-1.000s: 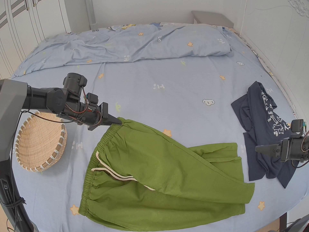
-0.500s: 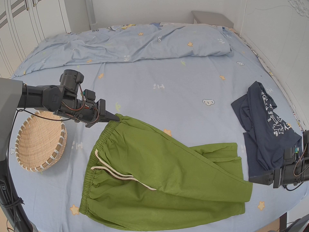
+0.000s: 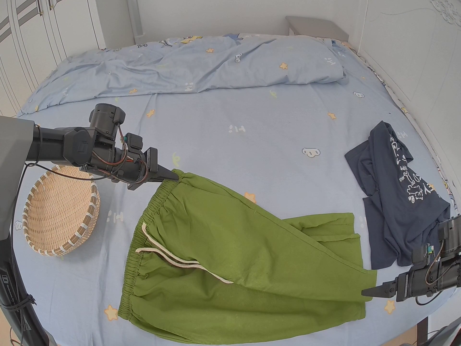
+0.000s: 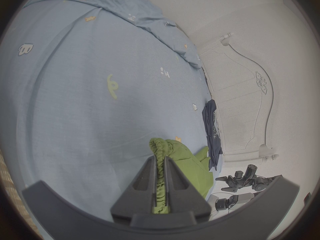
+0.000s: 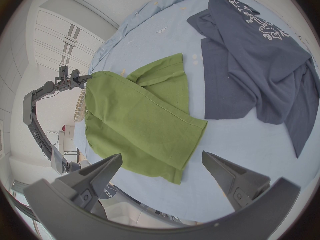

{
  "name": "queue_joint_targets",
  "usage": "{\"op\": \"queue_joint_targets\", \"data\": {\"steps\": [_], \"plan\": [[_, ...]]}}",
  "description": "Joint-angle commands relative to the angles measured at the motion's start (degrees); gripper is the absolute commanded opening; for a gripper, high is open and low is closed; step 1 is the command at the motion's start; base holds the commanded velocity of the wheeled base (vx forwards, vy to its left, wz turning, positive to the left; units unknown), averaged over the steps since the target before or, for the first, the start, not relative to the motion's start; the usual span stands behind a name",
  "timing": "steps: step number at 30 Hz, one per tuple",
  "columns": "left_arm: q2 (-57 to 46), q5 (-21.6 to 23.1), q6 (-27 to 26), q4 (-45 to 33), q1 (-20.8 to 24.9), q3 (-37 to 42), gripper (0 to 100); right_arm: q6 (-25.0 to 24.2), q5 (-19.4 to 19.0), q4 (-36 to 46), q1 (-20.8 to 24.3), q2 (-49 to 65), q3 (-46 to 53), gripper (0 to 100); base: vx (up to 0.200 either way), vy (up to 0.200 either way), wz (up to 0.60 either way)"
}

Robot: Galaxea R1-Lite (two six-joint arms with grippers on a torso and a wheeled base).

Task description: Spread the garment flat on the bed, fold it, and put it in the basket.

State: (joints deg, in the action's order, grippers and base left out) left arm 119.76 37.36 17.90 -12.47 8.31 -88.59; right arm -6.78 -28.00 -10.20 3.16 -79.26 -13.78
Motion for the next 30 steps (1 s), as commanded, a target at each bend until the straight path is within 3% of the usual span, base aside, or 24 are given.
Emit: {"op": "queue_joint_targets", "data": {"steps": [1,10,29,30], "plan": [[-0.3,0.0,0.0,0.0,-0.1,0.0,0,-0.4,-0.9,-3.2,0.0,-6.9,0.4,100,0.000,0.000,0.00],[-0.3,0.0,0.0,0.1,-0.1,-0.1,0,-2.5,-0.9,-15.9,-0.4,-17.9,0.9,100,0.000,0.000,0.00],[-0.1,0.0,0.0,0.1,-0.1,-0.2,0,-4.6,-0.7,-19.6,-3.1,-16.9,0.4,100,0.000,0.000,0.00],[-0.1,0.0,0.0,0.1,-0.1,-0.2,0,-4.6,-0.7,-19.6,-3.1,-16.5,0.5,0,0.000,0.000,0.00]]}}
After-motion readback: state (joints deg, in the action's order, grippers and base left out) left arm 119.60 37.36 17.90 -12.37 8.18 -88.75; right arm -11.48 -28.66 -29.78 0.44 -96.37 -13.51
